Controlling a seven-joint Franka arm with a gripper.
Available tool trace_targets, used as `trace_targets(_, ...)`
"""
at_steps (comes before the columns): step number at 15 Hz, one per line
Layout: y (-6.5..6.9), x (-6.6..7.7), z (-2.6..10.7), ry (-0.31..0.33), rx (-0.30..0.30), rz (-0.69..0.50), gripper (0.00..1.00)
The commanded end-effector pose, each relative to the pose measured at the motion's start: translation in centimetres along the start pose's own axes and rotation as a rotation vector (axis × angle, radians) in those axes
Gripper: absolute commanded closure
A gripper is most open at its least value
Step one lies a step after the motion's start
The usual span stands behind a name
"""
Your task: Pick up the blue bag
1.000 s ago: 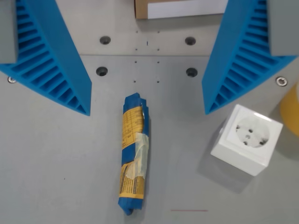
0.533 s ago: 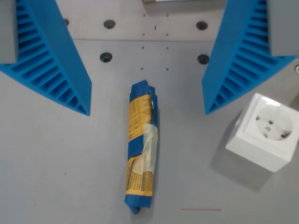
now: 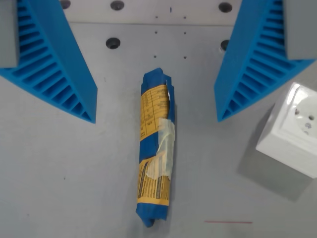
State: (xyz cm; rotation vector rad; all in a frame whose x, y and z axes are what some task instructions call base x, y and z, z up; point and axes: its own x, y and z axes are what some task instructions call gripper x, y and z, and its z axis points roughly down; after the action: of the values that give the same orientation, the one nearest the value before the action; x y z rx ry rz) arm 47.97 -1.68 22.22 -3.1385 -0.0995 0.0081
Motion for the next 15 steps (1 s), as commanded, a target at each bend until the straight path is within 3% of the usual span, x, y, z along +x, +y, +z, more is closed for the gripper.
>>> trace_targets(1,0.4,-0.4,1.8,0.098,0.016,-0.022,0.00)
trace_targets(7,0.1,-0.6,4.8,0.104,0.021,-0.022,0.00)
trace_targets(8,0.1,-0.5,5.3,0.110,0.021,-0.022,1.00)
trace_targets(15,0.1,-0.5,5.3,0.110,0.021,-0.022,1.00)
